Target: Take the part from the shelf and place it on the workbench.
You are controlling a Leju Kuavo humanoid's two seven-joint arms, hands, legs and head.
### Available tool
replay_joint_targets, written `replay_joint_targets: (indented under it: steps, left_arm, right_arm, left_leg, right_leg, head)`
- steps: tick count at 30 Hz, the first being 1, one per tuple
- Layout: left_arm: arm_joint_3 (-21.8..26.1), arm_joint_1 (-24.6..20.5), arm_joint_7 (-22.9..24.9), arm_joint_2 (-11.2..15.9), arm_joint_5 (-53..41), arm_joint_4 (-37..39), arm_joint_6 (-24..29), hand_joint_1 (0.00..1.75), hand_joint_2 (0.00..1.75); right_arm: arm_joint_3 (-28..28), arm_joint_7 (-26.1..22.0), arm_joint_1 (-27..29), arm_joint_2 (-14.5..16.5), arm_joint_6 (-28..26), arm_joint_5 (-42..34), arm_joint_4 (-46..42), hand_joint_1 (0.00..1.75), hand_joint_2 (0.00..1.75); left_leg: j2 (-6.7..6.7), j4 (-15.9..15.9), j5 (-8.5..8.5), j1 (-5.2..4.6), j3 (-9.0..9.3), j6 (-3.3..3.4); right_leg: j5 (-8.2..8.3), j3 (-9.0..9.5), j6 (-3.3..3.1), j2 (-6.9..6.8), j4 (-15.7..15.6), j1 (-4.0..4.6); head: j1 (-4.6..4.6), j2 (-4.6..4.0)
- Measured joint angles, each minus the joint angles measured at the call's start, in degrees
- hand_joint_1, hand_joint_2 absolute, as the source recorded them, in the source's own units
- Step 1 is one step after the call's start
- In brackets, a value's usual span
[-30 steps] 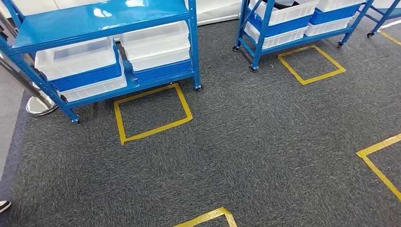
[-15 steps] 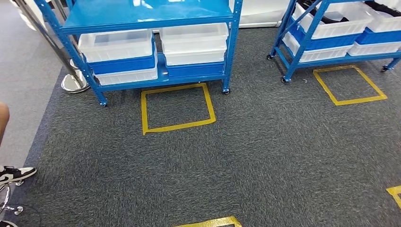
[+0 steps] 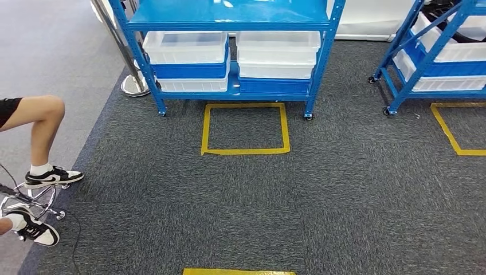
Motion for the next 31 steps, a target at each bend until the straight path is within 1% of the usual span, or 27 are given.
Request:
replay_joint_targets:
  steps: [1, 2, 3, 4, 5, 6, 7, 8, 9, 10, 11, 12, 13, 14, 15, 16, 17, 18, 19, 20, 22, 23, 24, 28, 29, 30, 31]
  left_arm:
    - [0.1, 0.0, 0.0, 0.0, 0.0, 0.0, 0.0, 0.00, 1.75]
    - [0.1, 0.0, 0.0, 0.0, 0.0, 0.0, 0.0, 0.00, 1.75]
    - [0.2, 0.0, 0.0, 0.0, 0.0, 0.0, 0.0, 0.00, 1.75]
    - [0.2, 0.1, 0.0, 0.0, 0.0, 0.0, 0.0, 0.00, 1.75]
    - [0.2, 0.2, 0.0, 0.0, 0.0, 0.0, 0.0, 0.00, 1.75]
    - [0.3, 0.3, 0.0, 0.0, 0.0, 0.0, 0.0, 0.00, 1.75]
    - [0.3, 0.3, 0.0, 0.0, 0.0, 0.0, 0.0, 0.00, 1.75]
    - [0.3, 0.2, 0.0, 0.0, 0.0, 0.0, 0.0, 0.00, 1.75]
    - [0.3, 0.1, 0.0, 0.0, -0.1, 0.0, 0.0, 0.00, 1.75]
    - [0.4, 0.0, 0.0, 0.0, -0.2, 0.0, 0.0, 0.00, 1.75]
    - [0.4, 0.0, 0.1, 0.0, -0.2, 0.0, 0.0, 0.00, 1.75]
    - [0.5, -0.1, 0.1, 0.0, -0.3, 0.0, 0.0, 0.00, 1.75]
    - [0.6, -0.1, 0.2, -0.1, -0.4, 0.0, 0.1, 0.00, 1.75]
    - [0.7, -0.2, 0.2, -0.1, -0.4, 0.0, 0.1, 0.00, 1.75]
    - [0.8, -0.3, 0.3, -0.2, -0.4, -0.1, 0.2, 0.00, 1.31]
    - [0.9, -0.4, 0.4, -0.2, -0.5, -0.5, 0.5, 0.00, 0.87]
    - [1.1, -0.5, 0.5, -0.3, -0.5, -1.2, 1.0, 0.00, 0.44]
    - [1.3, -0.5, 0.7, -0.4, -0.6, -2.1, 1.8, 0.00, 0.00]
    - [1.6, -0.5, 1.0, -0.6, -0.7, -3.1, 2.7, 0.00, 0.00]
    - [1.8, -0.4, 1.2, -0.8, -0.9, -4.0, 3.8, 0.00, 0.00]
    - [2.3, -0.2, 1.9, -1.2, -1.2, -5.5, 6.0, 0.00, 0.00]
    - [2.5, -0.1, 2.2, -1.5, -1.3, -6.4, 7.1, 0.00, 0.00]
    - [2.7, 0.1, 2.6, -1.7, -1.4, -7.2, 8.3, 0.00, 0.00]
    - [3.8, 1.0, 4.0, -2.6, -1.9, -10.7, 13.0, 0.00, 0.00]
    - [4.1, 1.2, 4.3, -2.9, -2.1, -11.6, 14.2, 0.00, 0.00]
    - [4.3, 1.5, 4.7, -3.2, -2.2, -12.6, 15.4, 0.00, 0.00]
    - [4.5, 1.6, 4.9, -3.3, -2.3, -13.1, 16.1, 0.00, 0.00]
  right_arm:
    - [0.0, 0.0, 0.0, 0.0, 0.1, 0.0, 0.0, 0.00, 1.75]
    - [0.0, 0.0, -0.1, 0.0, 0.1, 0.1, 0.0, 0.00, 1.75]
    - [0.0, -0.1, -0.1, 0.0, 0.2, 0.1, 0.0, 0.00, 1.75]
    - [0.0, -0.1, -0.3, 0.0, 0.2, 0.1, 0.0, 0.00, 1.75]
    - [0.0, -0.2, -0.4, 0.0, 0.2, 0.2, 0.0, 0.00, 1.31]
    - [0.0, -0.2, -0.5, 0.0, 0.2, 0.2, 0.0, 0.00, 0.87]
    - [0.0, -0.2, -0.6, -0.1, 0.2, 0.2, 0.0, 0.00, 0.44]
    - [0.0, -0.1, -0.5, -0.1, 0.2, 0.2, -0.1, 0.00, 0.00]
    - [0.0, 0.2, -0.5, -0.1, 0.0, 0.1, -0.1, 0.00, 0.00]
    - [-0.1, 1.0, -0.4, -0.2, -0.4, -0.1, 0.0, 0.00, 0.44]
    - [-0.2, 2.2, -0.4, -0.2, -0.9, -0.6, 0.0, 0.00, 0.87]
    - [-0.5, 3.6, -0.4, -0.2, -1.6, -1.2, 0.0, 0.00, 1.31]
    - [-0.9, 4.7, -0.3, -0.2, -2.1, -1.6, 0.0, 0.00, 1.75]
    - [-1.1, 5.5, -0.3, -0.2, -2.4, -1.6, 0.0, 0.00, 1.75]
    - [-1.2, 5.8, 0.0, -0.3, -2.3, -1.2, 0.0, 0.00, 1.75]
    - [-1.1, 5.6, 0.4, -0.4, -2.0, -0.7, 0.1, 0.00, 1.75]
    - [-1.0, 5.2, 0.8, -0.5, -1.7, -0.4, 0.1, 0.00, 1.31]
    - [-0.7, 4.6, 1.2, -0.6, -1.5, -0.5, 0.1, 0.00, 0.87]
    - [-0.4, 3.9, 1.5, -0.6, -1.5, -1.0, 0.1, 0.00, 0.44]
    - [-0.1, 3.2, 1.8, -0.7, -1.6, -1.7, -0.1, 0.00, 0.00]
    - [0.6, 1.7, 2.4, -0.8, -2.0, -3.4, -0.7, 0.00, 0.00]
    - [1.0, 0.9, 2.7, -0.8, -2.2, -4.3, -1.1, 0.00, 0.00]
    - [1.4, 0.0, 3.1, -0.9, -2.4, -5.2, -1.6, 0.00, 0.00]
    - [3.0, -3.2, 4.4, -1.3, -3.3, -8.9, -3.8, 0.00, 0.00]
    - [3.4, -4.1, 4.6, -1.4, -3.6, -9.9, -4.4, 0.00, 0.00]
    - [3.8, -4.9, 4.9, -1.5, -3.8, -10.9, -5.1, 0.00, 0.00]
    - [4.0, -5.3, 5.0, -1.5, -3.9, -11.4, -5.4, 0.00, 0.00]
  left_leg:
    - [1.18, -3.2, 1.10, -0.30, 1.60, 0.42]
    - [2.08, -5.1, 1.56, -0.59, 2.52, 0.81]
    - [2.42, -5.9, 1.48, -0.84, 2.73, 1.10]
    - [1.73, -6.0, 1.56, -0.95, 2.62, 1.34]
    - [1.11, -6.3, 1.72, -0.77, 2.74, 1.62]
    - [0.50, -6.7, 1.94, -0.58, 2.96, 1.94]
    - [-0.11, -7.1, 2.20, -0.37, 3.20, 2.29]
    - [-0.67, -7.4, 2.41, -0.18, 3.39, 2.55]
    - [-1.23, -7.4, 2.47, -0.20, 3.38, 2.70]
    - [-1.88, -7.4, 2.48, -0.23, 3.33, 2.79]
    - [-2.60, -7.3, 2.46, -0.25, 3.33, 2.84]
    - [-3.43, -7.3, 2.40, -0.26, 3.38, 2.87]
    - [-4.28, -7.1, 2.31, -0.23, 3.48, 2.81]
    - [-5.06, -6.9, 2.16, -0.18, 3.60, 2.70]
    - [-5.74, -6.7, 1.97, -0.11, 3.56, 2.50]
    - [-6.26, -6.3, 1.72, -0.17, 3.49, 2.21]
    - [-6.75, -6.0, 1.56, -0.20, 3.33, 1.90]
    - [-7.18, -5.8, 1.48, -0.24, 3.15, 1.56]
    - [-7.50, -5.7, 1.35, -0.29, 3.11, 1.47]
    - [-7.73, -5.8, 1.41, -0.25, 3.09, 1.96]
    - [-7.82, -5.8, 1.40, -0.32, 3.16, 3.39]
    - [-7.77, -6.0, 1.49, -0.37, 3.21, 3.96]
    - [-7.70, -6.1, 1.48, -0.39, 3.26, 4.07]
    - [-7.51, -6.3, 1.51, -0.33, 3.42, 3.98]
    - [-7.51, -6.4, 1.54, -0.32, 3.46, 3.81]
    - [-7.51, -6.4, 1.55, -0.29, 3.49, 3.42]
    - [-7.51, -6.5, 1.56, -0.28, 3.51, 3.25]
  right_leg:
    - [-0.23, 0.26, 0.24, -0.61, 0.0, 0.11]
    - [-0.42, 0.46, 0.50, -1.20, 0.0, 0.21]
    - [-0.56, 0.61, 0.77, -1.76, 0.0, 0.29]
    - [-0.64, 0.82, 1.06, -2.34, -0.1, 0.37]
    - [-0.78, 1.05, 1.38, -2.56, -0.2, 0.40]
    - [-1.21, 1.13, 1.68, -1.74, 0.1, 0.39]
    - [-2.20, 0.67, 1.90, -0.27, 1.4, 0.38]
    - [-3.75, -0.50, 2.02, 1.57, 3.9, 0.32]
    - [-5.62, -2.27, 2.02, 3.28, 7.5, 0.23]
    - [-7.28, -4.38, 1.99, 4.09, 11.4, 0.20]
    - [-8.09, -6.10, 1.99, 4.38, 14.5, 0.17]
    - [-7.61, -6.96, 1.98, 4.50, 15.6, 0.14]
    - [-5.99, -6.79, 1.97, 4.61, 14.5, 0.09]
    - [-3.54, -5.61, 1.94, 4.95, 11.3, 0.00]
    - [-1.44, -4.02, 1.87, 5.92, 7.5, -0.14]
    - [-0.06, -2.81, 1.83, 6.85, 4.2, -0.23]
    - [0.61, -2.09, 1.76, 7.66, 2.1, -0.29]
    - [0.56, -1.88, 1.62, 8.14, 1.3, -0.27]
    - [0.63, -1.97, 1.57, 7.96, 1.0, -0.24]
    - [0.68, -1.94, 1.48, 7.76, 0.9, -0.24]
    - [0.78, -1.79, 1.42, 7.60, 0.7, -0.27]
    - [0.78, -1.75, 1.32, 7.60, 0.7, -0.23]
    - [0.78, -1.73, 1.20, 7.63, 0.7, -0.18]
    - [0.71, -1.69, 0.78, 7.71, 0.7, 0.03]
    - [0.68, -1.69, 0.74, 7.70, 0.8, 0.05]
    - [0.67, -1.69, 0.72, 7.70, 0.8, 0.06]
    - [0.66, -1.69, 0.71, 7.69, 0.8, 0.06]
  head:
    - [0.01, 0.00]
    - [0.02, 0.00]
    - [0.04, 0.00]
    - [0.04, 0.00]
    - [0.04, 0.00]
    - [0.07, 0.00]
    - [0.12, 0.00]
    - [0.16, 0.00]
    - [0.21, 0.00]
    - [0.22, 0.00]
    - [0.21, 0.00]
    - [0.21, 0.00]
    - [0.21, 0.00]
    - [0.22, 0.00]
    - [0.22, 0.00]
    - [0.21, 0.00]
    - [0.18, 0.00]
    - [0.17, 0.00]
    - [0.15, 0.00]
    - [0.14, 0.00]
    - [0.13, 0.00]
    - [0.12, 0.00]
    - [0.12, 0.00]
    - [0.10, 0.00]
    - [0.10, 0.00]
    - [0.10, 0.00]
    - [0.10, 0.00]
